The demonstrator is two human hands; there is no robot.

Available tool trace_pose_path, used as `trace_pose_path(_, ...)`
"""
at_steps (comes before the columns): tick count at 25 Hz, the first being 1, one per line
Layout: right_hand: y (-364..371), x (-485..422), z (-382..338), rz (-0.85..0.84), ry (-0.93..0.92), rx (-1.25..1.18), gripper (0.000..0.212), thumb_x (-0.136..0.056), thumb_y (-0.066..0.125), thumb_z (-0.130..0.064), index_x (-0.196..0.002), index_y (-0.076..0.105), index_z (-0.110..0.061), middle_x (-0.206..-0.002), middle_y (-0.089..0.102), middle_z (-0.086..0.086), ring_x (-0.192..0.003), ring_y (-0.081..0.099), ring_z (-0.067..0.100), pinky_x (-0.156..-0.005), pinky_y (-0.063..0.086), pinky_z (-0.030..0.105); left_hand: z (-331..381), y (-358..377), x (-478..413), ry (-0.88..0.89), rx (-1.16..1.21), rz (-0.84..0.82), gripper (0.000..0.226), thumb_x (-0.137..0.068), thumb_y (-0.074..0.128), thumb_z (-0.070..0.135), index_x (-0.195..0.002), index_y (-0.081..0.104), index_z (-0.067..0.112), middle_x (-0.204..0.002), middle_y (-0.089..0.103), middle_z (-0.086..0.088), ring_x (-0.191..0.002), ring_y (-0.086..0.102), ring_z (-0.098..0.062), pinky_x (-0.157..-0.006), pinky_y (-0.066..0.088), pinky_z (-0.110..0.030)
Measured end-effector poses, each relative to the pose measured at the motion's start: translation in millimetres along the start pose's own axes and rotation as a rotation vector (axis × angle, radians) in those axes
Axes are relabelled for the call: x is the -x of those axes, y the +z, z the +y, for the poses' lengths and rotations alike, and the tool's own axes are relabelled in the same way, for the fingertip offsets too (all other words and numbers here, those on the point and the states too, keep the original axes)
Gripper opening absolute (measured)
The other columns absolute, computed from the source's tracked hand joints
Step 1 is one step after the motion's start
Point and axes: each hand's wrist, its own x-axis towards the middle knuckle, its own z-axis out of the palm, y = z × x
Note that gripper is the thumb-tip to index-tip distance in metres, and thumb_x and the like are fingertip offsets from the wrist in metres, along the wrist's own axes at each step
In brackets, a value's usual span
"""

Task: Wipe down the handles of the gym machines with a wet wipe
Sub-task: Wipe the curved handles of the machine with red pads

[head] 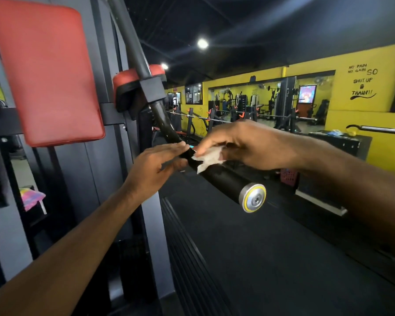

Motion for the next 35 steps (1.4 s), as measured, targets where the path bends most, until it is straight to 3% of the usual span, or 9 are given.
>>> trace_pose_path(4,-4,0,-12,-0.123,-0.042,-0.012,0.03,-0.089,0.063,0.003,-0.103,0.074,-0.021,-0.107,0.07,-0.009,-0.102,0.063,-0.001,-0.089,0.051,0.018,3,5,2,-0.021,-0.008,-0.014,0.055,-0.094,0.05,0.055,-0.133,0.059,0.017,-0.135,0.061,0.001,-0.128,0.054,-0.008,-0.105,0.048,-0.042)
trace_pose_path(7,1,-14,-19,-0.133,-0.099,0.23,0.035,-0.091,0.06,0.002,-0.109,0.073,-0.026,-0.107,0.066,-0.008,-0.101,0.061,0.005,-0.088,0.049,0.024,1,6,2,-0.025,-0.006,0.008,0.058,-0.095,0.048,0.059,-0.131,0.062,0.017,-0.133,0.063,0.0,-0.126,0.056,-0.012,-0.1,0.05,-0.048)
trace_pose_path(11,-3,-15,-31,-0.3,-0.052,0.174,0.031,-0.092,0.06,-0.001,-0.1,0.075,-0.026,-0.098,0.059,-0.024,-0.099,0.055,-0.007,-0.085,0.039,0.005,0,6,7,-0.042,-0.006,0.016,0.057,-0.094,0.049,0.06,-0.133,0.058,0.019,-0.133,0.06,0.004,-0.126,0.056,-0.014,-0.099,0.05,-0.051)
trace_pose_path(15,1,-9,-26,-0.179,-0.091,0.228,0.035,-0.088,0.064,0.001,-0.098,0.076,-0.03,-0.098,0.057,-0.021,-0.096,0.056,-0.004,-0.083,0.046,0.015,8,10,4,-0.039,0.027,0.025,0.058,-0.095,0.045,0.061,-0.13,0.061,0.018,-0.13,0.064,-0.002,-0.123,0.058,-0.012,-0.099,0.051,-0.047)
trace_pose_path(19,-11,-2,-31,-0.241,0.01,0.056,0.034,-0.09,0.064,-0.005,-0.094,0.073,-0.038,-0.1,0.061,-0.019,-0.1,0.057,-0.005,-0.088,0.048,0.016,8,7,5,-0.045,0.021,0.033,0.061,-0.094,0.047,0.062,-0.132,0.059,0.016,-0.133,0.062,-0.001,-0.127,0.055,-0.01,-0.102,0.05,-0.045)
trace_pose_path(23,-7,14,-21,-0.106,0.045,-0.043,0.029,-0.089,0.067,-0.005,-0.104,0.074,-0.028,-0.097,0.065,-0.018,-0.097,0.062,-0.002,-0.085,0.05,0.016,12,9,9,-0.056,0.063,0.059,0.061,-0.092,0.049,0.063,-0.133,0.057,0.018,-0.133,0.059,0.005,-0.126,0.055,-0.007,-0.104,0.049,-0.041)
trace_pose_path(28,36,27,3,0.333,0.189,-0.212,0.019,-0.093,0.063,-0.008,-0.106,0.075,-0.014,-0.094,0.067,-0.012,-0.09,0.064,0.005,-0.08,0.052,0.026,15,7,7,-0.027,0.036,0.042,0.064,-0.092,0.049,0.063,-0.132,0.059,0.014,-0.133,0.059,0.004,-0.127,0.054,-0.005,-0.107,0.046,-0.033)
trace_pose_path(31,69,42,5,0.573,0.211,-0.581,0.014,-0.092,0.064,-0.009,-0.102,0.073,-0.01,-0.097,0.07,-0.01,-0.094,0.065,0.008,-0.084,0.048,0.022,15,8,7,-0.036,0.037,0.038,0.063,-0.092,0.05,0.063,-0.131,0.06,0.015,-0.133,0.061,0.003,-0.127,0.052,-0.001,-0.109,0.042,-0.027)
trace_pose_path(35,102,43,-6,0.808,0.259,-1.022,0.017,-0.096,0.059,-0.008,-0.107,0.069,-0.001,-0.113,0.071,0.017,-0.103,0.066,0.022,-0.095,0.051,0.045,15,8,5,-0.039,0.042,0.052,0.06,-0.092,0.053,0.06,-0.13,0.062,0.014,-0.131,0.062,0.003,-0.125,0.055,-0.002,-0.108,0.044,-0.029)
